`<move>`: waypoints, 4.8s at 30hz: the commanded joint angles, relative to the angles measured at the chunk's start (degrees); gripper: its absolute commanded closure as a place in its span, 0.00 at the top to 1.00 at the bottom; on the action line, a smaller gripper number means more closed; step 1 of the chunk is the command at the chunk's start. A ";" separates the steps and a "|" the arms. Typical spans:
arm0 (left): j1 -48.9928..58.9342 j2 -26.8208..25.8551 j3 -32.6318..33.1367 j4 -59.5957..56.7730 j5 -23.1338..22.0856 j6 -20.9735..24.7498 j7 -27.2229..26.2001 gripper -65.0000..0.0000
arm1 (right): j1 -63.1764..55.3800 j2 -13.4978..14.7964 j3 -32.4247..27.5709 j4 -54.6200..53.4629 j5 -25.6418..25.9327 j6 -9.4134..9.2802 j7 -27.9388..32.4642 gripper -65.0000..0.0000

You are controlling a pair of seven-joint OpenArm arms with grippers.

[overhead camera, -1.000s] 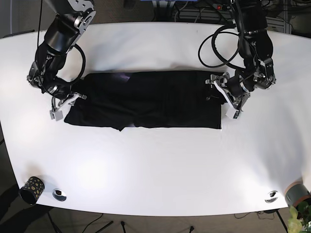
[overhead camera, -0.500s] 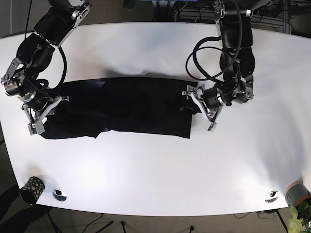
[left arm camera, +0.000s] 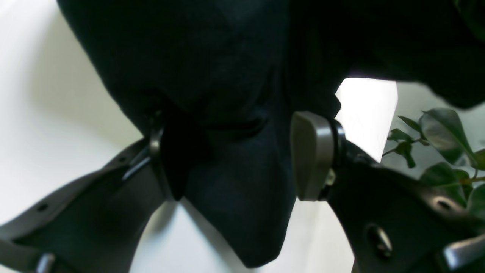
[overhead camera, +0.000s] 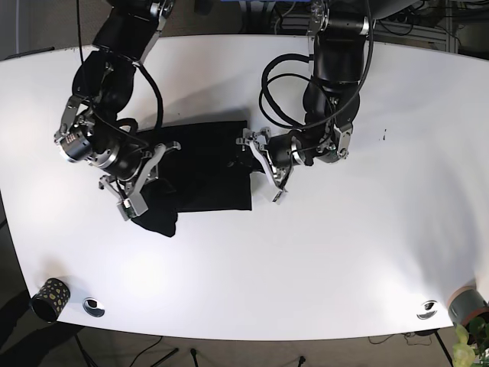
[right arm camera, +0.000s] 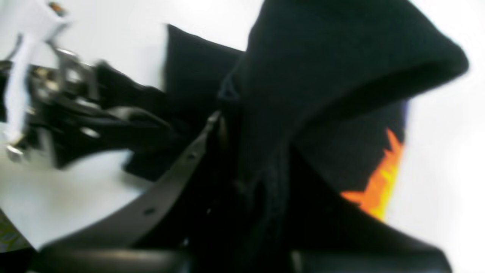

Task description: Fold the T-shirt properly

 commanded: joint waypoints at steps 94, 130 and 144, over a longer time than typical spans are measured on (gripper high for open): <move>2.23 -14.53 17.15 38.08 16.70 0.70 2.85 0.59 | 0.12 4.40 -4.23 -18.53 1.77 0.10 17.95 0.05; 3.81 -18.75 15.65 37.11 23.03 -0.88 -4.62 0.59 | 7.94 15.65 -14.70 -31.45 1.68 -0.12 31.22 0.05; 10.40 -14.62 13.46 40.19 22.50 -0.62 -4.71 0.59 | 12.34 14.86 -25.42 -40.94 1.42 -0.12 38.34 0.05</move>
